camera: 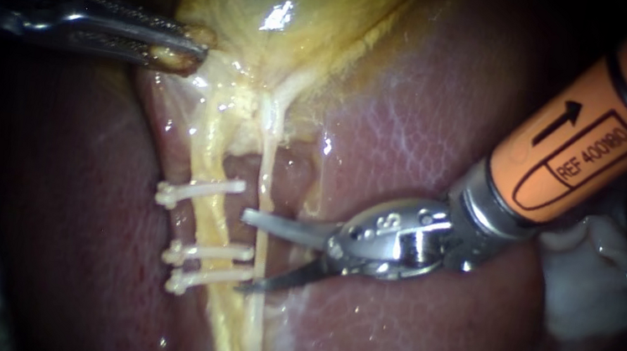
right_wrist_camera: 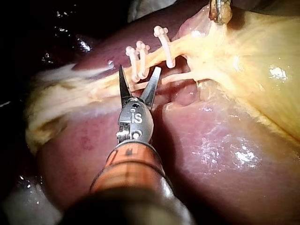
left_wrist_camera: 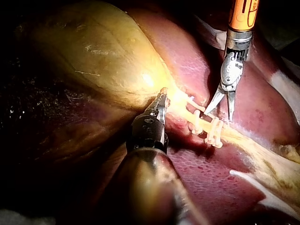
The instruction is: Go to the cutting position left tube
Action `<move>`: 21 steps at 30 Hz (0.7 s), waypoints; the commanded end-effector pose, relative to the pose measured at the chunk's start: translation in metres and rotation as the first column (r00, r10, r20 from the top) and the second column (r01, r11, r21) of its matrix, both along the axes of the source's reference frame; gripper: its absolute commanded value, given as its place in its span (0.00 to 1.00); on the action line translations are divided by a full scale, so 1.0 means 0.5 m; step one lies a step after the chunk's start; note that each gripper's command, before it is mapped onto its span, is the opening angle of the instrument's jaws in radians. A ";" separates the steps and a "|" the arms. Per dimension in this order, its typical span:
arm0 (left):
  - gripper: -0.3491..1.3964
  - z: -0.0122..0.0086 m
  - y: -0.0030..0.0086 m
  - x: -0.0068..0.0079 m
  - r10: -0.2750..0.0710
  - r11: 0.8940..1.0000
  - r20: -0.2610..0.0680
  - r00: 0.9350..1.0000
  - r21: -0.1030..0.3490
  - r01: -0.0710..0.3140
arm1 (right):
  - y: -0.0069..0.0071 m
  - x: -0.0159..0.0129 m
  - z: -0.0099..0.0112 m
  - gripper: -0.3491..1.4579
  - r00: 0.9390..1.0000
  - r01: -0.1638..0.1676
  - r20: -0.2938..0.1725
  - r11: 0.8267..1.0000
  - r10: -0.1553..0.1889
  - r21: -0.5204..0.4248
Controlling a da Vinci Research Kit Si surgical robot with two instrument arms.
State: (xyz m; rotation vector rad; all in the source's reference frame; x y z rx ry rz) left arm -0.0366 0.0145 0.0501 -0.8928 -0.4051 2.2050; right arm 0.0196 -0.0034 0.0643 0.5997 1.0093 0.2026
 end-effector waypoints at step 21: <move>0.00 -0.0001 0.0000 -0.0001 0.000 1.000 0.000 1.000 0.000 0.000 | 0.0029 0.0076 0.0061 0.98 0.986 0.061 -0.166 0.982 -0.031 0.181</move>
